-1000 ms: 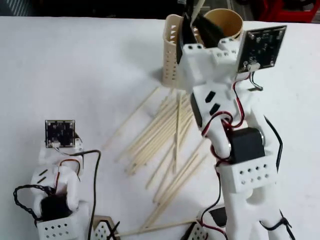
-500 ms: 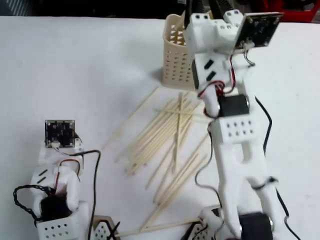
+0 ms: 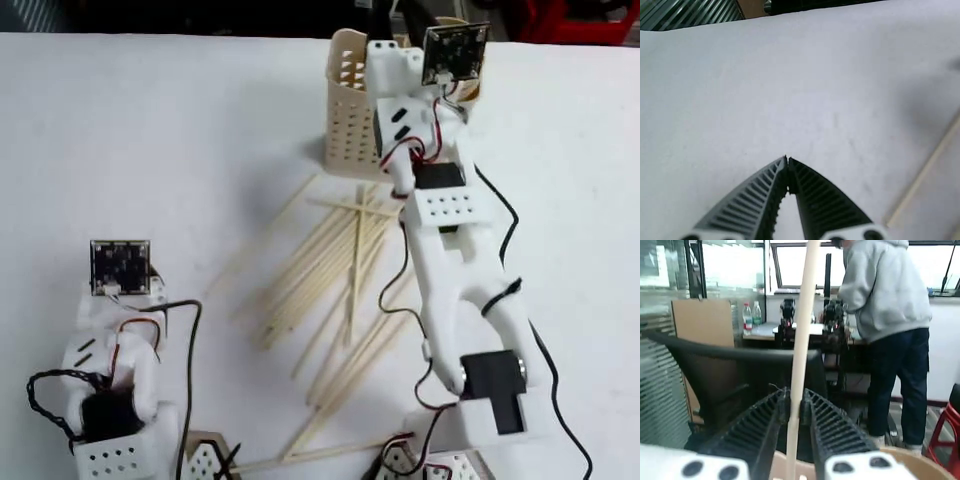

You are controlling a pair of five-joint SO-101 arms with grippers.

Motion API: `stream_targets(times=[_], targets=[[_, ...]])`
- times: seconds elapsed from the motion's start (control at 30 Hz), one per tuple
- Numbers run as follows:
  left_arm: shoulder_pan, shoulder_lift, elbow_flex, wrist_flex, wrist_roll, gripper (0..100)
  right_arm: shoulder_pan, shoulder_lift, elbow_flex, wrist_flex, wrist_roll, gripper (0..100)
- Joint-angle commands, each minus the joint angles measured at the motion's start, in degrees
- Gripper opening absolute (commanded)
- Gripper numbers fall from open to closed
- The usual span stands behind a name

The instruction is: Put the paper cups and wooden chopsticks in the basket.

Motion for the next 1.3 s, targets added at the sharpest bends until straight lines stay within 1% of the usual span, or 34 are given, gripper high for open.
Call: stream_targets(times=[0.0, 0.1, 0.17, 0.27, 0.43, 0.5, 0.6, 0.7, 0.8, 0.9, 1.07, 1.27], targets=[[-0.3, -0.9, -0.4, -1.0, 0.6, 2, 0.5, -0.3, -1.0, 1.7, 0.5, 5.4], [-0.3, -0.9, -0.4, -1.0, 0.6, 2, 0.2, -2.5, -1.1, 8.9, 0.5, 15.4], [-0.3, -0.9, -0.4, -1.0, 0.6, 2, 0.2, -5.0, -1.1, 14.7, 0.5, 20.0], [-0.3, -0.9, -0.4, -1.0, 0.6, 2, 0.7, -10.0, -1.0, 25.2, 0.5, 20.8], [-0.3, -0.9, -0.4, -1.0, 0.6, 2, 0.1, -18.7, -1.0, 46.5, 0.6, 21.1], [-0.3, -0.9, -0.4, -1.0, 0.6, 2, -0.7, -21.4, -0.9, 53.0, 1.6, 21.1], [-0.3, -0.9, -0.4, -1.0, 0.6, 2, -2.2, -23.9, -0.4, 62.4, 5.5, 20.9], [-0.3, -0.9, -0.4, -1.0, 0.6, 2, -3.9, -24.3, 0.9, 69.8, 6.2, 20.9], [-0.3, -0.9, -0.4, -1.0, 0.6, 2, -5.1, -24.3, 4.2, 74.7, 6.2, 20.9], [-0.3, -0.9, -0.4, -1.0, 0.6, 2, -5.4, -24.3, 9.0, 76.2, 5.4, 20.9], [-0.3, -0.9, -0.4, -1.1, 0.6, 2, -6.7, -24.2, 16.0, 76.0, -4.7, 20.8], [-0.3, -0.9, -0.4, -1.1, 0.6, 2, -11.3, -22.1, 20.2, 75.9, -12.8, 21.1]])
